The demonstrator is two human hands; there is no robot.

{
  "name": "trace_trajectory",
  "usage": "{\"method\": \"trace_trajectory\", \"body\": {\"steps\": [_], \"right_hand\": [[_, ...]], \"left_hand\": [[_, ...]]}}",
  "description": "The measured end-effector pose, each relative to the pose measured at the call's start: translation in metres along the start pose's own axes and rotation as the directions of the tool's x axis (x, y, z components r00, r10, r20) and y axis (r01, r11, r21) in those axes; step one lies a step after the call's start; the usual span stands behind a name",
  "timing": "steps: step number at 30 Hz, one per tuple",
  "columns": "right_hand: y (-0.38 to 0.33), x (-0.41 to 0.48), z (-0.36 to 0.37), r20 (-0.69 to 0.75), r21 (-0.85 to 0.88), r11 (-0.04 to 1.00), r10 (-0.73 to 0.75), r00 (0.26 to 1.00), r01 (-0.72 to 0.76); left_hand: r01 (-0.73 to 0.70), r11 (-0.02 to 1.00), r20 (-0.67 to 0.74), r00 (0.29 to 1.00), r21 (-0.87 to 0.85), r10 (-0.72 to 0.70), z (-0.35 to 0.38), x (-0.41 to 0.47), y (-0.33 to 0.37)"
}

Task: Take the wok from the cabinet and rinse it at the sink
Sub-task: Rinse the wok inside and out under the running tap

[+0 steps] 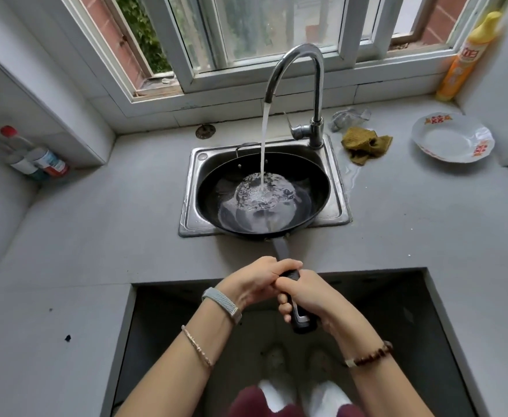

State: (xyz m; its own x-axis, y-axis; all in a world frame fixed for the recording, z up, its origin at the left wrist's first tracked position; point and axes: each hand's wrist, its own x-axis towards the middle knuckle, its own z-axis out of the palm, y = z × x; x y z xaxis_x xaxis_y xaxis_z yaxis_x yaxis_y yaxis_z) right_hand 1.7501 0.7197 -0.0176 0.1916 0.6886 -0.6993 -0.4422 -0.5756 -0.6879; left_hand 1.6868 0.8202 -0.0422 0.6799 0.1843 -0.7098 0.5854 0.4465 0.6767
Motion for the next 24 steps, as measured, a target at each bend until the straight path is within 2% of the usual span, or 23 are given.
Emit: {"method": "trace_trajectory", "body": {"steps": [5, 11, 15, 21, 24], "right_hand": [[0.02, 0.004, 0.001, 0.015, 0.005, 1.0, 0.017, 1.0, -0.017], [0.061, 0.011, -0.001, -0.022, -0.092, 0.995, 0.03, 0.999, -0.032], [0.083, 0.015, 0.0, -0.047, -0.144, 0.989, 0.011, 0.999, -0.017], [0.064, 0.011, -0.005, -0.06, -0.121, 0.992, 0.015, 0.998, -0.022], [0.038, 0.008, -0.005, -0.033, -0.051, 0.999, -0.01, 0.999, 0.008]], "left_hand": [[0.03, 0.999, 0.059, 0.998, -0.02, -0.028, -0.006, 0.006, -0.019], [0.044, 0.995, -0.007, 0.999, 0.092, -0.043, -0.008, 0.017, -0.054], [0.07, 0.994, -0.009, 0.998, 0.082, -0.07, -0.003, 0.021, -0.073], [0.023, 1.0, 0.019, 1.0, 0.02, -0.023, 0.001, 0.014, -0.057], [-0.001, 0.999, 0.048, 0.999, -0.038, 0.003, 0.001, 0.008, -0.033]]}}
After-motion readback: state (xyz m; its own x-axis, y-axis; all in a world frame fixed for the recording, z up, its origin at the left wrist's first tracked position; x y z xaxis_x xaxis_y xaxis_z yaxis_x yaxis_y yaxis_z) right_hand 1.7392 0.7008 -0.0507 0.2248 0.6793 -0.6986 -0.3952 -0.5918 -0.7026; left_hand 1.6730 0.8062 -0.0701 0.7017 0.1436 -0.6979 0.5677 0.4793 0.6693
